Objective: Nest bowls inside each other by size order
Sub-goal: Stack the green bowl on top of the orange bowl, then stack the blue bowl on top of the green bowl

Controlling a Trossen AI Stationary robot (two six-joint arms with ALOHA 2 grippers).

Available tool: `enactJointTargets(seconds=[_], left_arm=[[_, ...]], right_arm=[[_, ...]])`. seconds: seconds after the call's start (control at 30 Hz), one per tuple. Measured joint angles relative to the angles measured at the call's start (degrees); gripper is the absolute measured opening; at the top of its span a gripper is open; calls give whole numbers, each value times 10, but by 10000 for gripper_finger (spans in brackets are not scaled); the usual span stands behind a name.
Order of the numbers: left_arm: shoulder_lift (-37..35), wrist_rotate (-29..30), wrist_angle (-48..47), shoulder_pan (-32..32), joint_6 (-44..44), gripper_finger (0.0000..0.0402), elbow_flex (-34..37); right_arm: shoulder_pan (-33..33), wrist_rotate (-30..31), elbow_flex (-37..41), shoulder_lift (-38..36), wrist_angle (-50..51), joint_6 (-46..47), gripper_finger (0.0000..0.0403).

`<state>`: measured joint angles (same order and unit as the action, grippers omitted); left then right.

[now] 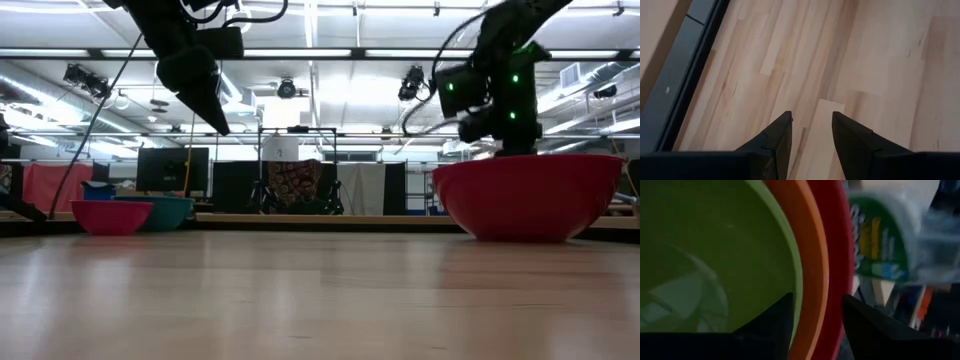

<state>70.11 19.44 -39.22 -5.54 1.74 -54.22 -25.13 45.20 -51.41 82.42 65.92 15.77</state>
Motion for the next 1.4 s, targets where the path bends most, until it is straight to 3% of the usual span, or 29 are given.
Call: enactJointTargets(seconds=[0.17,0.37,0.57,0.77,0.93,1.07,1.17,1.4], left_arm=[[0,0,-1,0,0,141,0],[0,-1,0,0,0,141,0],[0,-61,-20,0,16,141,0],[4,-51,-67,-27,98,141,0],[35,21,-132,-83,142,141,-1],[78,82,-142,-153,136,143,-1],[111,88,-142,-193,118,155,-6],[170,219,-142,-197,75,214,-29]], right_arm=[[57,-16,-8,-26,-4,-48,170],[74,-141,9,-29,-94,-110,170],[53,-273,32,-13,-139,-142,170],[39,-219,19,-29,-118,-124,170],[40,-144,-13,-82,-110,-118,169],[48,-147,-35,-128,-133,-119,169],[60,-150,-37,-159,-159,-130,169],[71,-153,-37,-180,-185,-143,169]])
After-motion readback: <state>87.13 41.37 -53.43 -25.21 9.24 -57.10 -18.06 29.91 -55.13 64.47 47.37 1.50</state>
